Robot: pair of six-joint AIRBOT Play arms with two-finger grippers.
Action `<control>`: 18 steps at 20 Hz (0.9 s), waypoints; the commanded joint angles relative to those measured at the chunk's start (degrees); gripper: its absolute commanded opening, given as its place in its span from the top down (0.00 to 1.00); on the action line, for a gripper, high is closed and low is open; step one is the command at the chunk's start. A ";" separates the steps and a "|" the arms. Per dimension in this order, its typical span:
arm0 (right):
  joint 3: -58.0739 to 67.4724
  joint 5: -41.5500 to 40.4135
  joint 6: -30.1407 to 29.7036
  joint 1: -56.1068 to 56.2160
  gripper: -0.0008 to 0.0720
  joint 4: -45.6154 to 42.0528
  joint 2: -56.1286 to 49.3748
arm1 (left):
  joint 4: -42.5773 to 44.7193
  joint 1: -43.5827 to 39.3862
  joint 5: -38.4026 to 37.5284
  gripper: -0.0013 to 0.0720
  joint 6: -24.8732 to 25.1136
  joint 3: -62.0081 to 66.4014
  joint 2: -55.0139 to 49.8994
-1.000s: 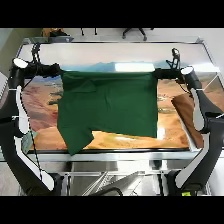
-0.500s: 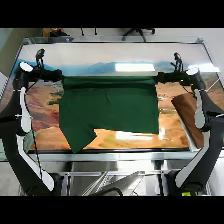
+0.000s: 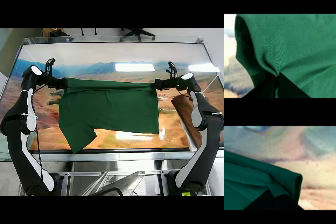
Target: Fold the shirts.
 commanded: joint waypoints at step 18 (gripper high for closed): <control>-37.51 19.82 8.11 -15.26 0.48 -17.64 37.90 | -6.34 10.23 -16.33 0.02 -3.93 -57.75 40.52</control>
